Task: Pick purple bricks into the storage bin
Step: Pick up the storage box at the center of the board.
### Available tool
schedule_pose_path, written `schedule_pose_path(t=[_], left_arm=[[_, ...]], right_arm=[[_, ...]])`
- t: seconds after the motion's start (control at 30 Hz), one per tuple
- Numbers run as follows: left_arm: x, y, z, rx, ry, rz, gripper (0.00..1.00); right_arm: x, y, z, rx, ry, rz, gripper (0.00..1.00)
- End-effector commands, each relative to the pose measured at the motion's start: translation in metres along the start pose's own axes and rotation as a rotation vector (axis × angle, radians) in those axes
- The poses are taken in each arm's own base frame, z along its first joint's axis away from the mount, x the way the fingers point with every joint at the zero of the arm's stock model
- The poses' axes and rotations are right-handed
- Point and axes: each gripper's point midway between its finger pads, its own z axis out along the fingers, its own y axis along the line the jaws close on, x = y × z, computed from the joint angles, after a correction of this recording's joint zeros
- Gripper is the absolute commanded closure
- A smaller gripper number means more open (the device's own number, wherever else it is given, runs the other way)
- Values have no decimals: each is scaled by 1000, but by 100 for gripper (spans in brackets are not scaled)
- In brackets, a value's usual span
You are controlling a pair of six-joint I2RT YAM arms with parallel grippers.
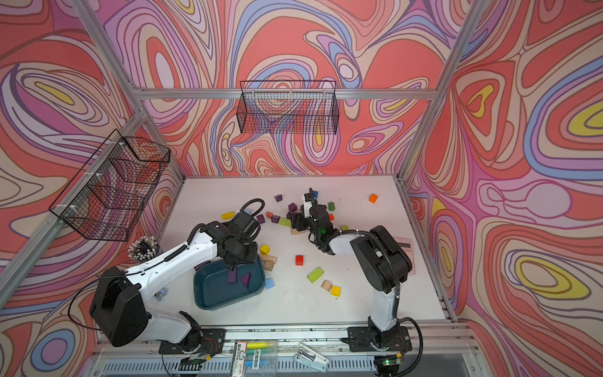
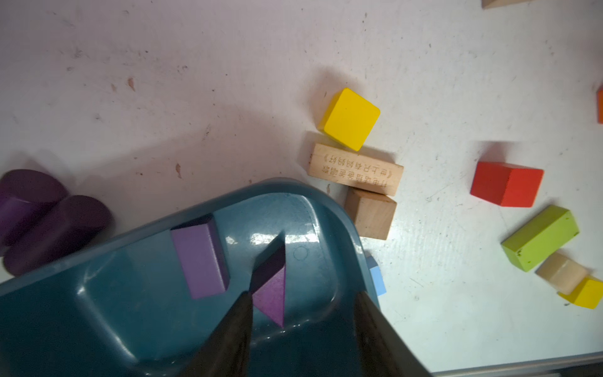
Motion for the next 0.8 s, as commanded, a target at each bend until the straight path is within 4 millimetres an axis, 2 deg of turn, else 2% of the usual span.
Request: schedule_pose_path(t=[0.0, 0.17, 0.33, 0.6, 0.77], left_arm=[[-6, -21, 0, 48, -23, -107, 46], [-8, -27, 2, 9, -40, -149, 46], [-3, -23, 13, -62, -26, -211, 46], [0, -36, 31, -78, -18, -253, 50], [1, -37, 42, -113, -11, -270, 52]], right_arm=[[-6, 0, -4, -11, -29, 13, 20], [-7, -2, -6, -9, -35, 20, 20], [-10, -5, -9, -9, -48, 29, 20], [-11, -9, -12, -13, -57, 48, 20], [-13, -11, -14, -16, -65, 62, 20]])
